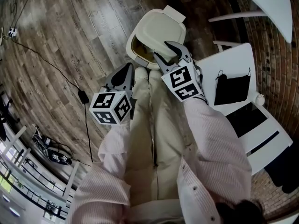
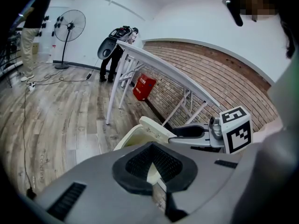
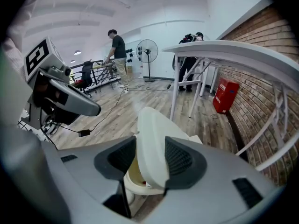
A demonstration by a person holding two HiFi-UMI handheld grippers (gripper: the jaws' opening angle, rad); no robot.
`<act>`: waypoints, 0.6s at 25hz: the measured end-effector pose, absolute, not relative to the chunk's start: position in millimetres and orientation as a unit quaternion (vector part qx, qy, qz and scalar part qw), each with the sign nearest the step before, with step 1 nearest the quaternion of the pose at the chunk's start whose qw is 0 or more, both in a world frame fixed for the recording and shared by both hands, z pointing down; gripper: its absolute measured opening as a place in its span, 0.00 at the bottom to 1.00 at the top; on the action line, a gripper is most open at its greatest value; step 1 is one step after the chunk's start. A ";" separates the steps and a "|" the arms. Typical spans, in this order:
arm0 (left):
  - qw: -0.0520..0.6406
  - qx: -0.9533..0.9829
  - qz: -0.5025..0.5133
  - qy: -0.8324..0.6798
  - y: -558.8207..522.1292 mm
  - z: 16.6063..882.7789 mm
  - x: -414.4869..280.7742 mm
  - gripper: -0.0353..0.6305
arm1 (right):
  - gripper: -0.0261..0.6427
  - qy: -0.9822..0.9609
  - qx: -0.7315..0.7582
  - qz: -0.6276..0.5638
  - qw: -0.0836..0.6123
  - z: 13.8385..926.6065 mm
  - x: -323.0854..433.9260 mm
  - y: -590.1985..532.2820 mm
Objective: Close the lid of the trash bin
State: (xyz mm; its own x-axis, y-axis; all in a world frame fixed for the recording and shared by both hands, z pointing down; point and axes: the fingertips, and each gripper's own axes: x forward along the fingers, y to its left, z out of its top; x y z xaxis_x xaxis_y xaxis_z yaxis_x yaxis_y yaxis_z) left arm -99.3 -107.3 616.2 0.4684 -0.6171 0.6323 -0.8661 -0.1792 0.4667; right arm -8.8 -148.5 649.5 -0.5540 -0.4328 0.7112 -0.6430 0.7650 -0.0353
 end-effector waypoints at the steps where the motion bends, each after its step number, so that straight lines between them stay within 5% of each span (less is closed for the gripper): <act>1: 0.410 0.752 0.152 -0.493 -106.2 617.4 -99.3 0.04 | 0.31 -0.870 0.306 0.150 0.357 651.9 -10.3 -146.0; 15: 0.417 0.747 0.154 -0.494 -87.3 640.5 -100.6 0.04 | 0.31 -0.871 0.290 0.207 0.338 685.6 -25.7 -119.5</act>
State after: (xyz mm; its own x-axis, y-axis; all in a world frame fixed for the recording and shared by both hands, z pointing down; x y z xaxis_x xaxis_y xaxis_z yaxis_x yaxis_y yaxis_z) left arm -100.6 -87.3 640.5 0.4644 -0.6105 0.6416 -0.8667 -0.1642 0.4711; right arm -25.7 -119.5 685.6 -0.6033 -0.3650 0.7091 -0.6446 0.7467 -0.1641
